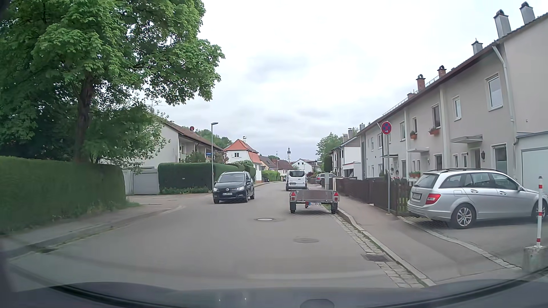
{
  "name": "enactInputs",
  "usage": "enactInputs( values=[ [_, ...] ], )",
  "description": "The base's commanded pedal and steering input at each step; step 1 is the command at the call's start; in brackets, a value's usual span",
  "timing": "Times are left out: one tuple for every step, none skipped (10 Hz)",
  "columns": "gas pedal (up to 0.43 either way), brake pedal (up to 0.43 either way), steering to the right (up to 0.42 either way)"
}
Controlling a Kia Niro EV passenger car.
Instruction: Follow the waypoints while adhering to traffic rules and regulations
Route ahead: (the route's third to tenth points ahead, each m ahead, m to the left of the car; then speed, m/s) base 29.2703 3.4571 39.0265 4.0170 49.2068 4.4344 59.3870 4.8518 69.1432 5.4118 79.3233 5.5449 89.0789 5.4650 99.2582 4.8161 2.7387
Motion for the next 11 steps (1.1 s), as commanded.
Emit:
enactInputs(
  values=[
    [0.000, 0.159, 0.002],
    [0.000, 0.165, 0.002],
    [0.000, 0.159, 0.002],
    [0.000, 0.165, 0.001],
    [0.000, 0.165, 0.001],
    [0.000, 0.165, 0.001],
    [0.000, 0.171, 0.001],
    [0.000, 0.171, 0.001],
    [0.000, 0.171, 0.001],
    [0.000, 0.171, 0.001],
    [0.000, 0.171, 0.001]
  ],
)
